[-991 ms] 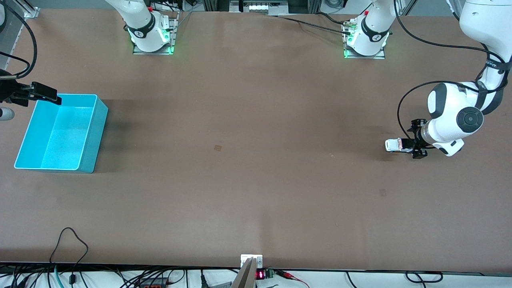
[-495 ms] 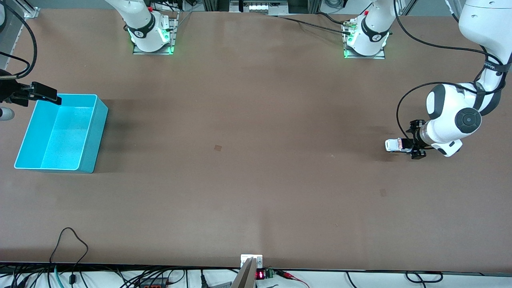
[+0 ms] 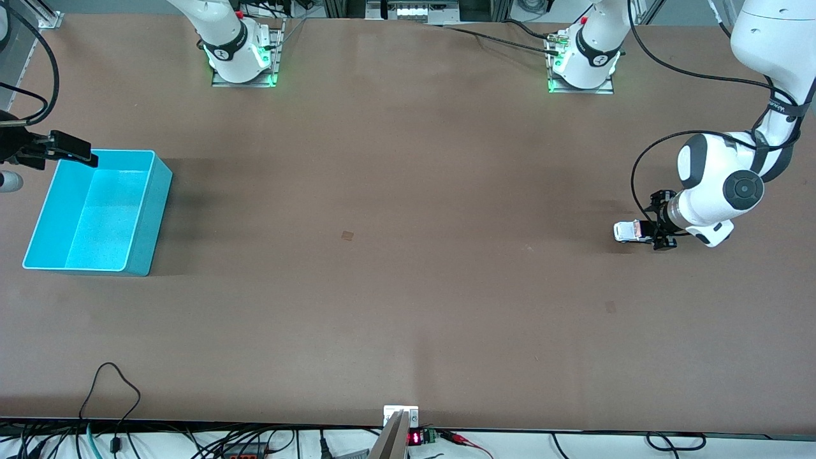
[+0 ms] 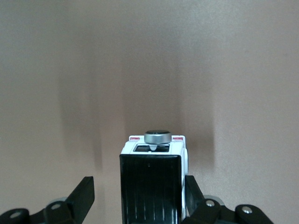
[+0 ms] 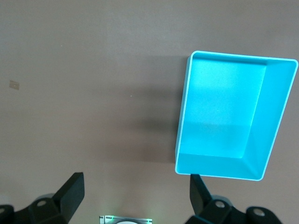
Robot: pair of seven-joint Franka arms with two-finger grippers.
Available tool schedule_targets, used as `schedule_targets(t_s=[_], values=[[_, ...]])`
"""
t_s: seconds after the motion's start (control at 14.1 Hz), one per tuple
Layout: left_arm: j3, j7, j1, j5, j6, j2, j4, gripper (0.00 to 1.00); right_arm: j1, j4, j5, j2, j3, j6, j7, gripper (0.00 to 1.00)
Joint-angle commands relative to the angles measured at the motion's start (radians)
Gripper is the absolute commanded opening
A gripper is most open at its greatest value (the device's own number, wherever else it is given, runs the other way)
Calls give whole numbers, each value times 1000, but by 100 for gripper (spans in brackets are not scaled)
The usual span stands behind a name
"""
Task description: Wind and store white jeep toy
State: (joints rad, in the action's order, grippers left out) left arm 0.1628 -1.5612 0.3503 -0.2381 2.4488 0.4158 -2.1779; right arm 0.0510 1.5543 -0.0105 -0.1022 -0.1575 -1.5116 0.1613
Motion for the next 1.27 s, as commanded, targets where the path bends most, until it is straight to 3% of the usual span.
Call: schedule_targets(t_s=[0.0, 0.21, 0.35, 1.2], values=[[14, -25, 16, 9, 15, -8, -14, 69, -7, 18, -2, 19, 6, -5, 4, 100], [17, -26, 16, 9, 15, -9, -14, 59, -7, 18, -2, 19, 6, -5, 3, 100], [17, -37, 16, 9, 18, -8, -14, 40, -7, 18, -2, 19, 6, -5, 4, 100], [43, -117, 6, 11, 25, -57, -91, 38, -7, 18, -2, 19, 6, -5, 4, 100]])
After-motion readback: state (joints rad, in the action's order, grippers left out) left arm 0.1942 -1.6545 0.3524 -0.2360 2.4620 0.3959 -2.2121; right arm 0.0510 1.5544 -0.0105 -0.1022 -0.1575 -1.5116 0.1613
